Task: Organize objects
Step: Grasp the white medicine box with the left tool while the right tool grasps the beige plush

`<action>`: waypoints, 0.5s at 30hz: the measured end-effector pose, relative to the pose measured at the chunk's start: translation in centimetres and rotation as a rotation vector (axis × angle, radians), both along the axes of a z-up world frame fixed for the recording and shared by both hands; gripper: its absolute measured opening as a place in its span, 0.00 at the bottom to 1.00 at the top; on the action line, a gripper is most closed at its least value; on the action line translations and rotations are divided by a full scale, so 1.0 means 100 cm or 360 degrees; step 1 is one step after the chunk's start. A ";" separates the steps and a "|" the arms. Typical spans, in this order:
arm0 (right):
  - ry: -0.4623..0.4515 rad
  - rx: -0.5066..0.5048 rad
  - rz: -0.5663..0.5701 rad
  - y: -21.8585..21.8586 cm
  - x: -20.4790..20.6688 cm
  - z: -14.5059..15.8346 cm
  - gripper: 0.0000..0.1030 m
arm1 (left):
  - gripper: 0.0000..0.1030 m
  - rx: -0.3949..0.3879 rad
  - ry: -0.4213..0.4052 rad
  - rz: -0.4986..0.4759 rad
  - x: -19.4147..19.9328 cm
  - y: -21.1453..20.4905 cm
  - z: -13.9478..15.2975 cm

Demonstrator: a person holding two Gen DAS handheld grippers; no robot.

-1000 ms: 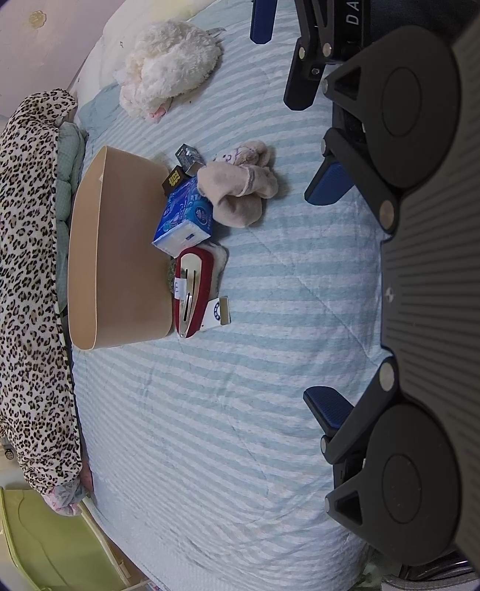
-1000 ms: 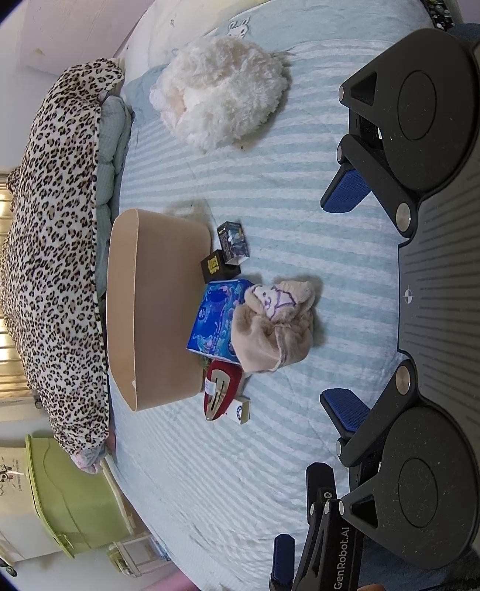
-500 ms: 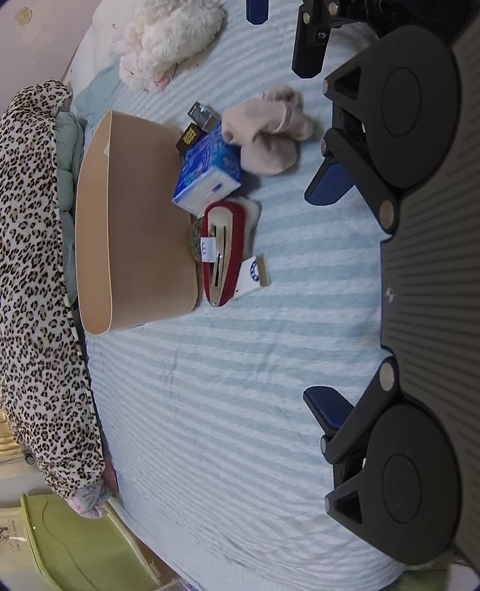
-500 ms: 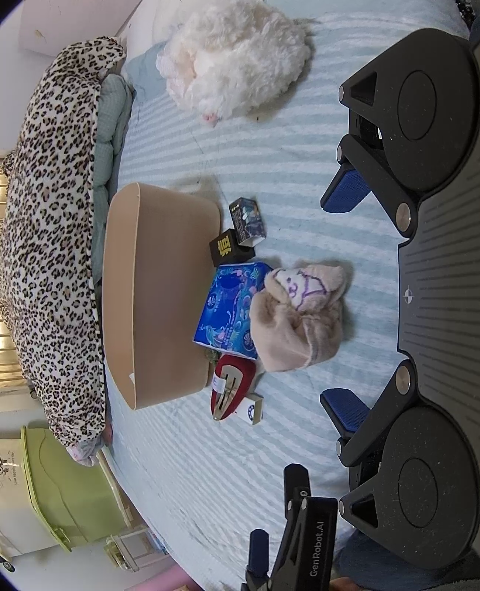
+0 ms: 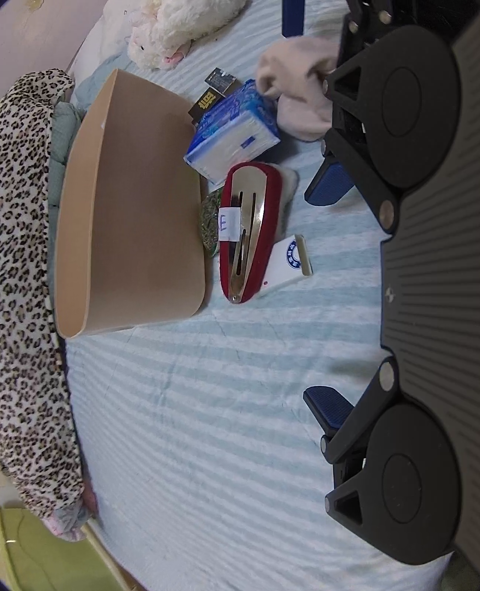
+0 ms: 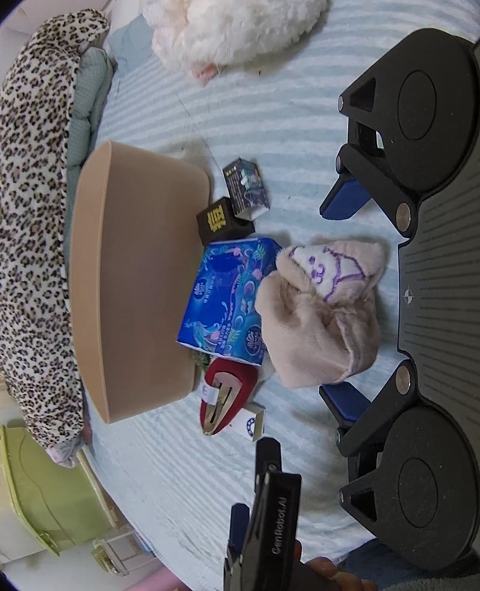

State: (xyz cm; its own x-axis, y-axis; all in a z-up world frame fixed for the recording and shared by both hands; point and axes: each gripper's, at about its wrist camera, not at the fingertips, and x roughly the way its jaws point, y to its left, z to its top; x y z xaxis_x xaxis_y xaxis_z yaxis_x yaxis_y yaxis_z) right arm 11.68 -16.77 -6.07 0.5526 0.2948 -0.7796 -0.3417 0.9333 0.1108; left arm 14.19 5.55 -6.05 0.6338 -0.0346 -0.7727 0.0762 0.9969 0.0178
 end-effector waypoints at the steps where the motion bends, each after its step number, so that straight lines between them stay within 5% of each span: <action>1: 0.0012 0.0000 0.0002 0.001 0.003 -0.003 0.89 | 1.00 0.0000 0.0009 0.0002 0.004 0.000 -0.003; 4: 0.0038 0.0007 0.0000 0.003 0.011 -0.009 0.82 | 0.97 -0.0015 0.0027 0.0013 0.014 0.000 -0.011; 6: 0.0043 0.0017 -0.0001 0.004 0.015 -0.012 0.76 | 0.73 -0.0028 0.0053 0.0023 0.021 0.000 -0.016; 15: 0.0041 0.0036 -0.0036 -0.002 0.024 -0.014 0.52 | 0.58 -0.0118 0.0031 0.0013 0.031 0.006 -0.023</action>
State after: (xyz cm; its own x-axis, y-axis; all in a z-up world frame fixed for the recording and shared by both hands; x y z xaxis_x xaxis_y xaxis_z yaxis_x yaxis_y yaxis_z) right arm 14.08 -17.00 -7.48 0.5390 0.3003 -0.7869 -0.3176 0.9378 0.1404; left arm 17.29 6.19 -8.35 0.6194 -0.0867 -0.7803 0.0673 0.9961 -0.0572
